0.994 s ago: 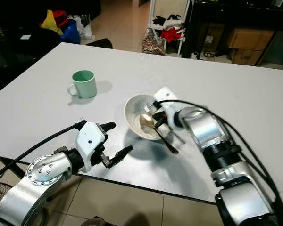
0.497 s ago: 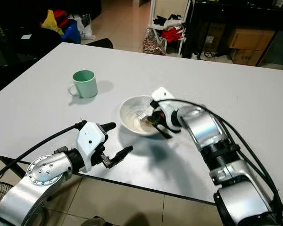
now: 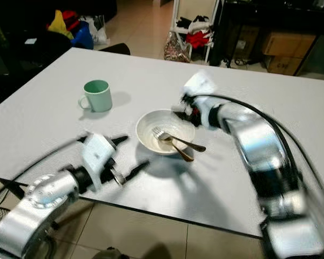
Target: Setting the table
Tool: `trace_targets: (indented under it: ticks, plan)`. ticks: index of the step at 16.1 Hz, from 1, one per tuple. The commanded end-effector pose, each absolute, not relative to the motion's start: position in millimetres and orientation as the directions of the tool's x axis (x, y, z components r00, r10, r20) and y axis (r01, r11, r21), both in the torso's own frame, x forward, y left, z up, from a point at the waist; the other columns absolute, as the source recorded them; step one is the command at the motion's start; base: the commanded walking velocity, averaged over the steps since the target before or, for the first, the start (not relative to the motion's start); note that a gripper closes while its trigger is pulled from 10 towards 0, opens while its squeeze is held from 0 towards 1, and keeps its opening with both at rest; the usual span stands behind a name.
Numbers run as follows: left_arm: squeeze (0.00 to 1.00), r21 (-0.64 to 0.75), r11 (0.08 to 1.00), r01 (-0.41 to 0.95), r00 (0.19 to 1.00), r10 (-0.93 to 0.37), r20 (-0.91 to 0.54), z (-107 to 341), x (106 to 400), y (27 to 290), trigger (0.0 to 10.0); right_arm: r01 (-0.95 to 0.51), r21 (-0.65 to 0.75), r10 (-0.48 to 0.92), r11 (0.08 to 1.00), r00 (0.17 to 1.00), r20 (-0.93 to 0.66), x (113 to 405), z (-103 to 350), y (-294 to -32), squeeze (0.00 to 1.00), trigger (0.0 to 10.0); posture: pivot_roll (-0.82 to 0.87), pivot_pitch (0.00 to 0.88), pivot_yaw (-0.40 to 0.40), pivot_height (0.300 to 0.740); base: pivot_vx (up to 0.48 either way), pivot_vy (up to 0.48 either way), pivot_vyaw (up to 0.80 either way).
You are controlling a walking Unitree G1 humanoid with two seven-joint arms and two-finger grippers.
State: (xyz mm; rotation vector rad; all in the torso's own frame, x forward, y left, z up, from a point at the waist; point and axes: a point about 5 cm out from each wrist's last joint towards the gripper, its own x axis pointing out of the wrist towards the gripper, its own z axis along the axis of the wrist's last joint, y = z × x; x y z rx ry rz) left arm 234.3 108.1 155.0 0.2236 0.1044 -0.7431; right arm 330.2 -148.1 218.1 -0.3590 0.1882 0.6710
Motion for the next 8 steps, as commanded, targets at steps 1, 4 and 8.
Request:
trace_targets:
  ticks: [1, 4, 8]
  plan:
    - [0.00, 0.162, 0.798, 0.581, 0.814, -0.572, -0.102, 168, 242, 117, 10.0, -0.538, -0.238, 0.546, 0.808, 0.837, -0.037, 308, 239, -145, 1.00, 10.0, 0.11, 0.000, 0.038, 0.740, 0.000, 0.000, 0.80]
    - [0.00, 0.150, 0.873, 0.464, 0.886, -0.461, -0.055, 179, 240, 126, 10.0, -0.374, -0.110, 0.386, 0.921, 0.913, 0.132, 263, 225, -140, 1.00, 10.0, 0.11, 0.000, 0.054, 0.740, 0.000, 0.000, 0.80]
    - [0.00, 0.146, 0.925, 0.350, 0.937, -0.345, -0.059, 171, 236, 132, 10.0, -0.283, -0.105, 0.295, 0.953, 0.948, 0.118, 237, 208, -136, 1.00, 10.0, 0.11, 0.000, 0.049, 0.740, 0.000, 0.000, 0.80]
